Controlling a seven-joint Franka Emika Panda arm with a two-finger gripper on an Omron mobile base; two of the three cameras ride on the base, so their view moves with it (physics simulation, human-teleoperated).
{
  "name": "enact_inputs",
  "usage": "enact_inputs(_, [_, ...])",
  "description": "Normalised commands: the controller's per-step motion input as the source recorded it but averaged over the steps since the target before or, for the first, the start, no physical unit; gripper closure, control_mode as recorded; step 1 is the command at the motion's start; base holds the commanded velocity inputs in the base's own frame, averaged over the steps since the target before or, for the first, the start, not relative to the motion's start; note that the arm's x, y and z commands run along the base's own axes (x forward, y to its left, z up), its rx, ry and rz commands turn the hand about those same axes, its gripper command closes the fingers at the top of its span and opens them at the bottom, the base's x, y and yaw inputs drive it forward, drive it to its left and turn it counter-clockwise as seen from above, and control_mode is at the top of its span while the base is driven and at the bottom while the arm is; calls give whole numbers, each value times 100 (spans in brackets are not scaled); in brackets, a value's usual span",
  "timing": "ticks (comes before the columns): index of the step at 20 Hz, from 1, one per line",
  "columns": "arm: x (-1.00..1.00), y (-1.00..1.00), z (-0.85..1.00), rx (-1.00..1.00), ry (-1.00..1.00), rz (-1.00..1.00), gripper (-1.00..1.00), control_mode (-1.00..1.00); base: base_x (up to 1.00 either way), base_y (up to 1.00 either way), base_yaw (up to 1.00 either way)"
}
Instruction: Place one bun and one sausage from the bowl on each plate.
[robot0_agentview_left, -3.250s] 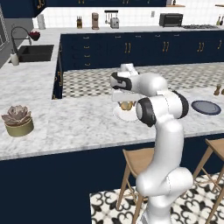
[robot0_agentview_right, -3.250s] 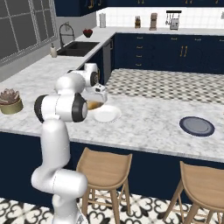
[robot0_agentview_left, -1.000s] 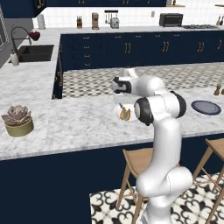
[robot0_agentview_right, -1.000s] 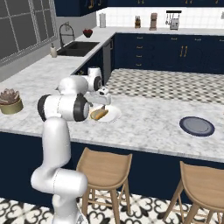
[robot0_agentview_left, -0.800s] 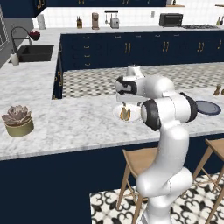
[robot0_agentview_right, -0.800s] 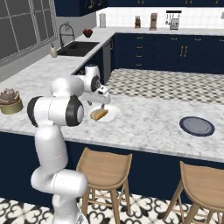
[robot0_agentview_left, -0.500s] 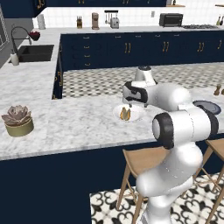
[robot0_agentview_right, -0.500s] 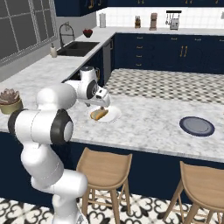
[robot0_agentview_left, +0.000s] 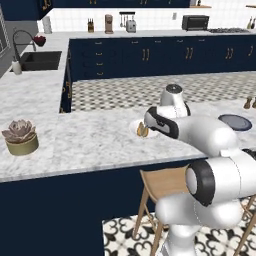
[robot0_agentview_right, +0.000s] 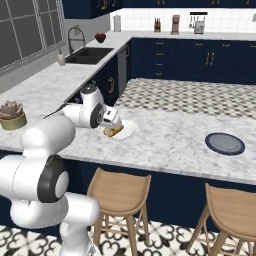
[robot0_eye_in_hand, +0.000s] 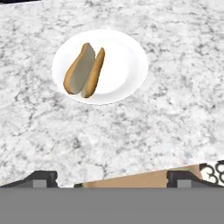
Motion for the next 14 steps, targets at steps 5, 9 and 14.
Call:
enact_inputs(5, [0,0,0,0,0,0,-100,100,-64,-99,-6])
enact_inputs(9, [0,0,0,0,0,0,-100,100,-34,-100,-9])
enact_inputs(14, [0,0,0,0,0,0,-100,100,5,-100,-20])
